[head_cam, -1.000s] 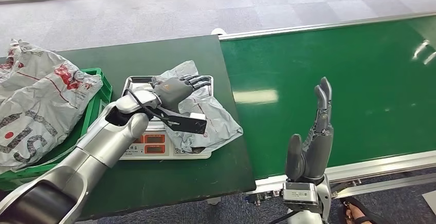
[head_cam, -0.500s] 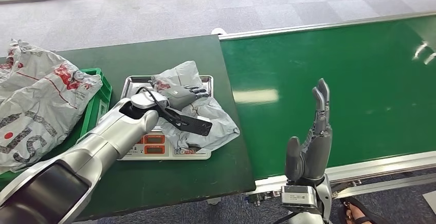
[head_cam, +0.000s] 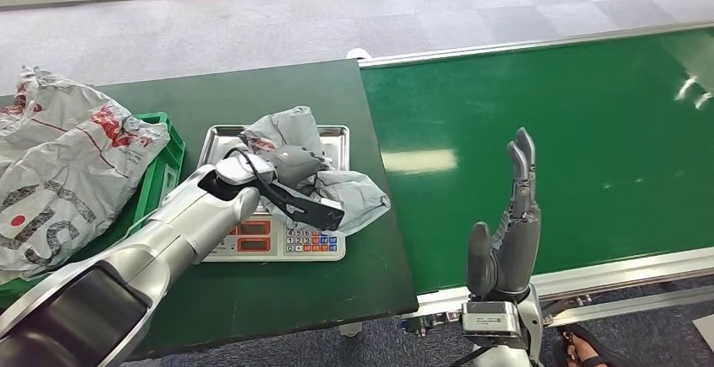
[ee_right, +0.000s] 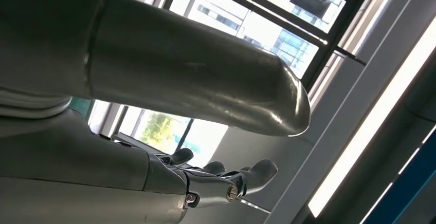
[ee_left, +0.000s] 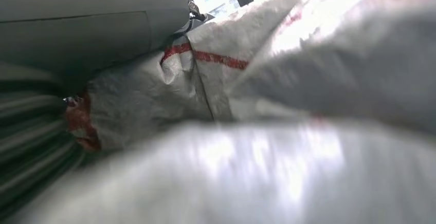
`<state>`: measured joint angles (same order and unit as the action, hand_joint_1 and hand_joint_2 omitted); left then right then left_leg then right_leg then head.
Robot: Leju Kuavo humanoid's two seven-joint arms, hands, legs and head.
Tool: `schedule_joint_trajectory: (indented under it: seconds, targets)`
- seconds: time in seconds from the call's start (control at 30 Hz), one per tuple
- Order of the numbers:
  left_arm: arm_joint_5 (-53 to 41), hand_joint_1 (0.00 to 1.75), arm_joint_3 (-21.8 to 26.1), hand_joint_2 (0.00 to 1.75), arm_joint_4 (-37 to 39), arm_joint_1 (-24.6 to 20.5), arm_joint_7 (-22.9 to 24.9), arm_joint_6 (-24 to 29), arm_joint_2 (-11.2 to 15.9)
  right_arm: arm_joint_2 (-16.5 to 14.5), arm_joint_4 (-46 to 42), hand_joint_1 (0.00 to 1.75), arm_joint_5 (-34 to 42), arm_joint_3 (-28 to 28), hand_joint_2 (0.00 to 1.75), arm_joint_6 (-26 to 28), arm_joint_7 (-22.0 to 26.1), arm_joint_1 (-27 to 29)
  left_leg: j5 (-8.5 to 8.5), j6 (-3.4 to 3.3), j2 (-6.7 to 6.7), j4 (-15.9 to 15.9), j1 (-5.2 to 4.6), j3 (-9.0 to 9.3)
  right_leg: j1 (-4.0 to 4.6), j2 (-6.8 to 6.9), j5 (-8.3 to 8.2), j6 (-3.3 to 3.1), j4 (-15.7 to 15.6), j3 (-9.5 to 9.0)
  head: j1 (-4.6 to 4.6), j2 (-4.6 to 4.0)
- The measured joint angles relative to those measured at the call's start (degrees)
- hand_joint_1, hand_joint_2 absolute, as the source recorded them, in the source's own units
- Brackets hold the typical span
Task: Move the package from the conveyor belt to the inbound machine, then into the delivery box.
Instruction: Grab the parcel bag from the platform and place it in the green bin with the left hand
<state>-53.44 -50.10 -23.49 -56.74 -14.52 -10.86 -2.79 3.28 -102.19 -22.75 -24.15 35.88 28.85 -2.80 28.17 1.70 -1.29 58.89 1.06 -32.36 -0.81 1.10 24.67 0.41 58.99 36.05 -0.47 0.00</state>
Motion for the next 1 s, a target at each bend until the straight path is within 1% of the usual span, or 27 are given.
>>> schedule_joint_trajectory:
  seconds: [0.1,0.27,0.4,0.47,0.53,0.63,0.7,0.77,0.83,0.87,0.93,1.0]
  targets:
    - [0.0,1.75,0.0,1.75,-1.0,0.0,-0.4,1.3,0.9,0.1,-0.1,0.0,0.1,0.0,0.0,0.0,0.1,0.6,-0.07,0.05,0.0,0.0,0.0,0.01,0.0,-0.02,-0.05,-0.04,0.0,0.12,-0.01,0.0]
    - [-0.1,1.75,0.0,1.75,-1.7,0.0,-0.4,1.6,1.7,0.3,-0.5,0.0,0.1,0.0,0.0,0.0,0.1,0.9,-0.08,0.07,0.06,-0.1,0.0,-0.1,0.0,0.02,-0.04,-0.05,0.0,0.22,0.0,0.0]
    - [0.0,1.75,0.0,1.75,-3.1,0.1,-0.6,3.2,2.6,0.3,-1.1,0.0,0.4,0.2,1.75,0.0,0.2,1.4,-0.08,0.07,0.06,-0.1,-0.01,-0.15,0.0,0.01,-0.04,-0.05,0.0,0.29,0.0,0.0]
    - [0.2,1.75,0.0,1.75,-5.6,0.1,-0.8,4.9,3.9,0.4,-2.0,0.0,0.8,0.5,1.75,0.0,0.6,2.4,-0.08,0.07,0.07,-0.1,-0.01,-0.18,0.0,0.01,-0.04,-0.05,0.0,0.32,0.0,0.0]
    - [0.9,1.75,0.3,1.75,-9.7,0.2,-0.8,5.6,6.0,0.6,-3.1,0.0,1.1,1.1,1.75,-0.1,1.1,3.7,-0.08,0.07,0.05,-0.1,0.0,-0.21,0.01,0.0,-0.04,-0.05,0.1,0.36,-0.01,0.0]
    - [2.2,1.75,1.8,1.75,-17.9,0.6,0.4,5.7,10.0,0.7,-4.8,0.0,1.4,2.6,1.75,-0.4,1.9,5.8,-0.08,0.07,0.04,-0.1,0.01,-0.25,0.02,-0.01,-0.02,-0.07,0.1,0.41,0.0,0.0]
    - [2.6,1.75,3.6,1.75,-23.6,0.7,2.2,6.1,12.8,0.7,-6.0,0.0,1.6,3.7,1.75,-0.5,2.3,7.3,-0.08,0.08,0.04,-0.1,0.02,-0.29,0.02,-0.01,-0.01,-0.09,0.1,0.44,0.0,0.0]
    - [1.6,1.75,6.4,1.75,-28.6,0.5,6.0,8.5,16.4,0.7,-7.3,0.0,1.3,4.8,1.75,-0.2,2.8,9.2,-0.08,0.11,-0.04,-0.2,0.03,-0.32,0.03,-0.07,0.0,-0.1,0.1,0.49,0.01,0.0]
    - [-0.5,1.75,10.6,1.75,-31.6,-0.3,9.4,11.8,20.4,0.7,-8.7,0.0,1.0,5.9,1.75,0.4,3.3,11.5,-0.06,0.15,-0.27,-0.2,0.04,-0.31,0.03,-0.23,0.0,-0.12,0.1,0.62,0.01,0.0]
    - [-1.5,1.75,13.0,1.75,-32.4,-0.9,9.9,13.1,22.3,0.7,-9.3,0.0,1.0,6.4,1.75,0.6,3.5,12.6,-0.05,0.17,-0.38,-0.2,0.03,-0.3,0.03,-0.32,0.0,-0.12,0.1,0.68,-0.02,0.0]
    - [-3.1,1.75,17.7,1.75,-33.0,-1.8,9.9,14.8,25.1,0.7,-10.3,0.0,0.9,7.2,1.75,0.8,3.7,14.2,-0.06,0.19,-0.42,-0.3,0.03,-0.27,0.03,-0.37,0.03,-0.16,0.1,0.7,-0.03,0.0]
    - [-4.1,1.75,21.5,1.75,-33.2,-1.7,12.1,17.5,27.5,0.7,-10.9,0.0,0.7,7.6,1.75,0.8,3.6,15.0,-0.09,0.23,-0.26,-0.3,0.05,-0.29,0.05,-0.23,0.08,-0.23,0.2,0.61,0.01,0.0]
